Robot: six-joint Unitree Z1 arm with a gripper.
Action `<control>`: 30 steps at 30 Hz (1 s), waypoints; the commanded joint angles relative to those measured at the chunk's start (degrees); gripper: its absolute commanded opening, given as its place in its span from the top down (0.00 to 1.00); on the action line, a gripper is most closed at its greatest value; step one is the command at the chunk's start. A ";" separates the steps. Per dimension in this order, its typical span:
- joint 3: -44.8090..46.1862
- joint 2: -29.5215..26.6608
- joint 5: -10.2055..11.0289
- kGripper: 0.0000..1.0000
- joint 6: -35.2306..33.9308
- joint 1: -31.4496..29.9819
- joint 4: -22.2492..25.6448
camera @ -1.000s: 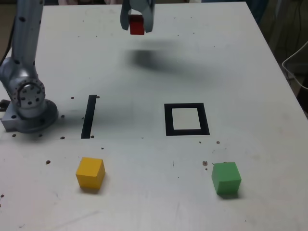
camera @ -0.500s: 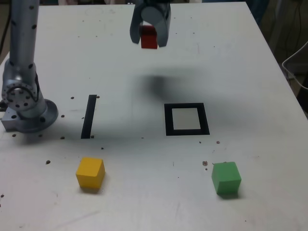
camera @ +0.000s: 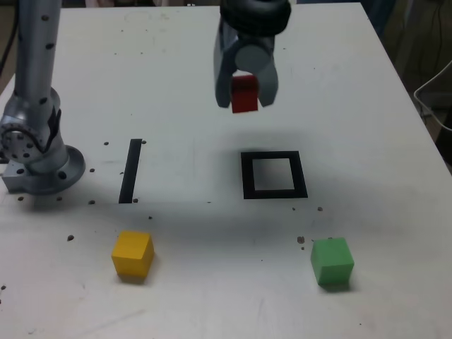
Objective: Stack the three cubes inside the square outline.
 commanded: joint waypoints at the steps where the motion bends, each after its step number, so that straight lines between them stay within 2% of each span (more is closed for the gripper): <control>1: -1.08 1.73 -1.79 0.62 -1.45 -1.71 0.00; 5: -2.13 3.71 -3.42 0.62 -2.58 -3.76 -0.13; 20: -4.74 9.92 -3.79 0.62 -1.49 -4.90 -0.72; 30: -3.68 12.72 -5.20 0.61 -1.33 -5.27 -2.90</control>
